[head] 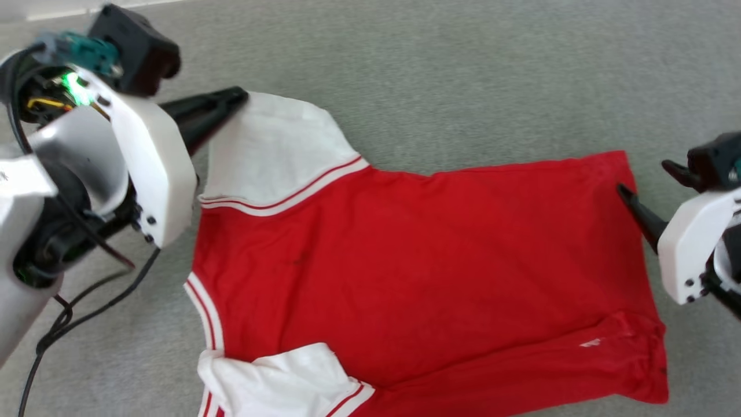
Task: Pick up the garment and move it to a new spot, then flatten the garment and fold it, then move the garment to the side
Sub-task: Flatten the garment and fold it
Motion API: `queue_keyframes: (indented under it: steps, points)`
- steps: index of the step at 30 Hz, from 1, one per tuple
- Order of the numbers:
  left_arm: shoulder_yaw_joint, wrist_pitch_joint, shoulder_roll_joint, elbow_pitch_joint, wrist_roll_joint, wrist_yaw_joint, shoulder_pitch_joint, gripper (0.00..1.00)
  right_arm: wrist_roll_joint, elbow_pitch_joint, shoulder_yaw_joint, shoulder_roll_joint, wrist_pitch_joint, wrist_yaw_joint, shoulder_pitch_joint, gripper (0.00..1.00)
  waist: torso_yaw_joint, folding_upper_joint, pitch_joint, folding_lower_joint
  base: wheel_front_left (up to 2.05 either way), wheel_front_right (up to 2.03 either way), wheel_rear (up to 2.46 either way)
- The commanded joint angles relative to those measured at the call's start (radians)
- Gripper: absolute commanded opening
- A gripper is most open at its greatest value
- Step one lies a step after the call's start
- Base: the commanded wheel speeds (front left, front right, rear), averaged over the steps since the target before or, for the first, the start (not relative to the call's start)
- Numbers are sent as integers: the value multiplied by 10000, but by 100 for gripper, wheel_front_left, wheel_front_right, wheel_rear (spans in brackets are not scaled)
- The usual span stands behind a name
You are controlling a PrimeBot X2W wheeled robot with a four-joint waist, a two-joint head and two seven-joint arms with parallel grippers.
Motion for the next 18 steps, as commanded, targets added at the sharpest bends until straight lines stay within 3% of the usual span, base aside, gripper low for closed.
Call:
queue_keyframes:
  steps: [1, 9, 18]
  points:
    - [-47, -46, 39, -117, 29, -7, 140, 0, 31, 91, -26, -94, 242, -11, -221, 100, 208, 0, 50, 0, 0, 0, 0]
    - [-101, -338, 220, -1705, 128, 124, 644, 0, 60, 1126, -46, -706, 2860, -9, -1241, 100, 965, 0, 371, 0, 0, 0, 0]
    - [-236, -640, 238, -2797, 349, 432, 1145, 0, -75, 2151, 418, -429, 3225, -6, -1312, 100, 1522, 0, 702, 0, 0, 0, 0]
